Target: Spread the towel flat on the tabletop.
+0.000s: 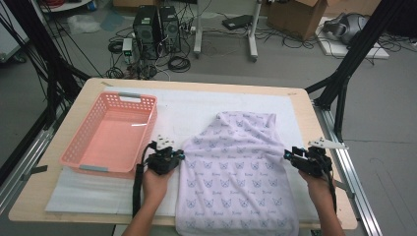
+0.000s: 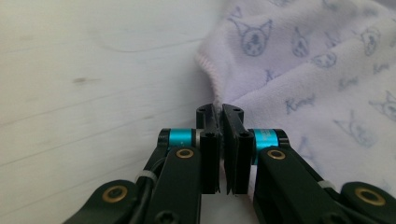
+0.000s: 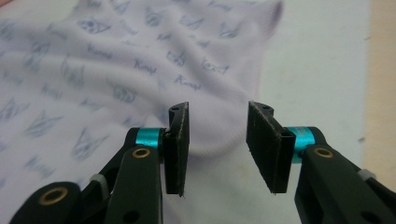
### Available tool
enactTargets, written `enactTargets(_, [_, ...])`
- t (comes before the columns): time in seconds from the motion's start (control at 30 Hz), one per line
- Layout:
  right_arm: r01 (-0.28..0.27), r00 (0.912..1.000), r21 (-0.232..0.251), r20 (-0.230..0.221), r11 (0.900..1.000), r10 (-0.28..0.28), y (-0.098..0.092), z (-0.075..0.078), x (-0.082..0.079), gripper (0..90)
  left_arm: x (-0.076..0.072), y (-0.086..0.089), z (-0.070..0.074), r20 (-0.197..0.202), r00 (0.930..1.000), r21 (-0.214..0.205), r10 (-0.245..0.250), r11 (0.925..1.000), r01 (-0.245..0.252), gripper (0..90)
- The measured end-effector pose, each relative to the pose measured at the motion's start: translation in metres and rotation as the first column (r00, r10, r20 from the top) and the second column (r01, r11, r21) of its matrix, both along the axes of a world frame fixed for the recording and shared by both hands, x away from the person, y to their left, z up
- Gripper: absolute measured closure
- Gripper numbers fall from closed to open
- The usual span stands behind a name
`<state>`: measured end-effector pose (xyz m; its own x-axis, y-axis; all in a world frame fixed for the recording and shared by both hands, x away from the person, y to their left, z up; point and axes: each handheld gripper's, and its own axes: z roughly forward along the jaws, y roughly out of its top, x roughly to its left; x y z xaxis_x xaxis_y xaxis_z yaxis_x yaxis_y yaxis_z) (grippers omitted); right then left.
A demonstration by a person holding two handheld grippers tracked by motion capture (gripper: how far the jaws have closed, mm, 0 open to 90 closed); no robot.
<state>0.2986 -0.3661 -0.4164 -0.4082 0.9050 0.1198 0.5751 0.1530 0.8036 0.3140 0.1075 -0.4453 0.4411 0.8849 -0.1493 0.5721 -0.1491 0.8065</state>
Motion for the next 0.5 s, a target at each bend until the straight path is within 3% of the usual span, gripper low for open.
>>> enactTargets(0.13, [-0.100,0.9944,0.004,-0.034,0.9950,0.100,0.009,-0.010,-0.017,56.6,-0.006,0.004,0.000,0.024,0.9997,0.001,-0.009,1.0000,0.009,85.1])
enactTargets(0.17, [-0.140,0.9895,0.013,-0.032,0.9900,0.141,0.012,-0.014,-0.021,56.0,-0.007,0.003,0.000,0.029,0.9995,-0.011,-0.013,0.9999,0.013,84.2])
enactTargets(0.2, [-0.177,0.9834,0.027,-0.037,0.9839,0.178,0.015,-0.017,-0.024,55.5,-0.008,0.002,-0.001,0.032,0.9993,-0.023,-0.017,0.9996,0.018,82.1])
enactTargets(0.27, [-0.208,0.9773,-0.012,-0.043,0.9780,0.208,0.022,-0.021,-0.027,55.2,-0.008,0.001,-0.002,0.021,0.9991,-0.051,-0.036,0.9980,0.037,70.2])
enactTargets(0.33, [-0.192,0.9806,-0.088,-0.058,0.9775,0.187,0.028,-0.028,-0.021,61.9,-0.009,0.000,-0.003,0.017,0.9985,-0.060,-0.053,0.9968,0.054,59.7])
enactTargets(0.4, [-0.156,0.9873,-0.112,-0.046,0.9814,0.152,0.027,-0.030,-0.015,81.7,-0.011,0.000,-0.003,0.014,0.9980,-0.062,-0.062,0.9961,0.063,55.5])
enactTargets(0.43, [-0.121,0.9925,-0.134,-0.035,0.9837,0.117,0.025,-0.030,-0.012,87.2,-0.012,0.000,-0.003,0.014,0.9978,-0.071,-0.065,0.9953,0.066,53.2])
enactTargets(0.5, [-0.026,0.9996,-0.191,-0.009,0.9813,0.025,0.018,-0.030,-0.004,88.0,-0.013,0.000,-0.002,0.011,0.9970,-0.074,-0.077,0.9943,0.078,51.3])
